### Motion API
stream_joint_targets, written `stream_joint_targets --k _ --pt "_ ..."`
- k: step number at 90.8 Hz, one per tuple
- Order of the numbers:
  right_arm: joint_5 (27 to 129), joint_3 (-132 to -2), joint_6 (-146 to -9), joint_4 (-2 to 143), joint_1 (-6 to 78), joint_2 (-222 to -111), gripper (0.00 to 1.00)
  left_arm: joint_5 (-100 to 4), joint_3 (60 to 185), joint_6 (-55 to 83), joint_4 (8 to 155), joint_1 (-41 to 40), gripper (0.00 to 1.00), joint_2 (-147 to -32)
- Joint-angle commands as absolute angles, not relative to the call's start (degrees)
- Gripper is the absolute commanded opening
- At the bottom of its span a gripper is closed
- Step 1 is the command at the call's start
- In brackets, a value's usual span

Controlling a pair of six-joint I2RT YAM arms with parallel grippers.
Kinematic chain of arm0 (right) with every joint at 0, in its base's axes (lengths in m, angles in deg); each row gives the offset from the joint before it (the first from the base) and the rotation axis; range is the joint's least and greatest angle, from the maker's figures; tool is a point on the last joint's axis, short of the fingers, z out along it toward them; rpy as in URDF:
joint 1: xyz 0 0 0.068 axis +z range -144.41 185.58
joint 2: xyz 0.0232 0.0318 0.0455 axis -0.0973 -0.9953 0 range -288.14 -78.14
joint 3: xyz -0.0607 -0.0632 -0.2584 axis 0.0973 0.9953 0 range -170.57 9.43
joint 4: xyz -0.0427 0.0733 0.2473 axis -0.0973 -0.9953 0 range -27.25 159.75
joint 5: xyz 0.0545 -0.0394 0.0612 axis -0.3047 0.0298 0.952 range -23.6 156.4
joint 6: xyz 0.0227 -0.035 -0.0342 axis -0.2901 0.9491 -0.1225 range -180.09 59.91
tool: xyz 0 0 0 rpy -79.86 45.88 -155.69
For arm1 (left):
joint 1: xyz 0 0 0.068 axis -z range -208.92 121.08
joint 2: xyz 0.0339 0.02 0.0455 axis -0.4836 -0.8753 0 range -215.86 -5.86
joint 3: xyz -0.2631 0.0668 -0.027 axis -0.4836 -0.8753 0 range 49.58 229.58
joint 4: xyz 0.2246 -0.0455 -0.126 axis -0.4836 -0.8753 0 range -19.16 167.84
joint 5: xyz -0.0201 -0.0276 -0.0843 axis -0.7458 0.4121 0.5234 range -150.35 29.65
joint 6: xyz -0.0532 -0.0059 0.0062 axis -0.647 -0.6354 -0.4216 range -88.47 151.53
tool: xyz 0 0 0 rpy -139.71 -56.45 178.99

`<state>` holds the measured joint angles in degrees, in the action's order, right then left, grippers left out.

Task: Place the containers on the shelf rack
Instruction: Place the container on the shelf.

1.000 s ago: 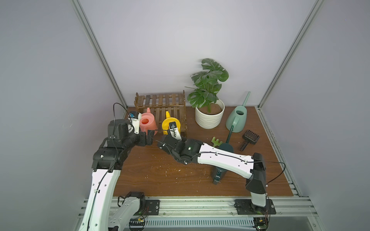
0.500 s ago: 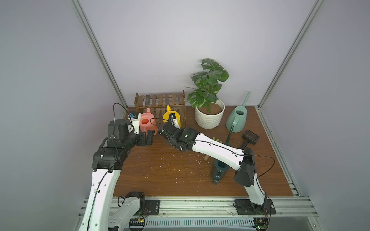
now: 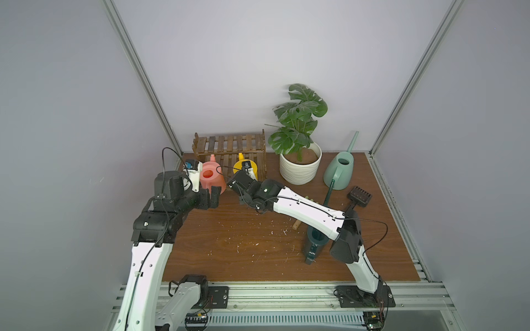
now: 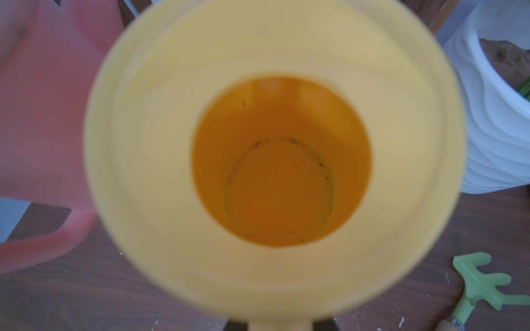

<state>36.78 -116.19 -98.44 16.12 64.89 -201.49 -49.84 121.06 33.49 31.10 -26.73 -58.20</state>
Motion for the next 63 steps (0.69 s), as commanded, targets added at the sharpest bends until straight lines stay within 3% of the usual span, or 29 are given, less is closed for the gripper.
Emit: stream_joint_targets --k 1,63 --pt "36.59 -118.08 -98.56 15.91 64.49 -202.47 0.02 -49.74 121.84 33.39 30.87 -27.50 1.00 -57.80" --pt "38.55 -120.82 -98.38 15.40 63.90 -204.37 0.24 -49.54 121.38 33.55 30.83 -27.52 1.00 -57.74"
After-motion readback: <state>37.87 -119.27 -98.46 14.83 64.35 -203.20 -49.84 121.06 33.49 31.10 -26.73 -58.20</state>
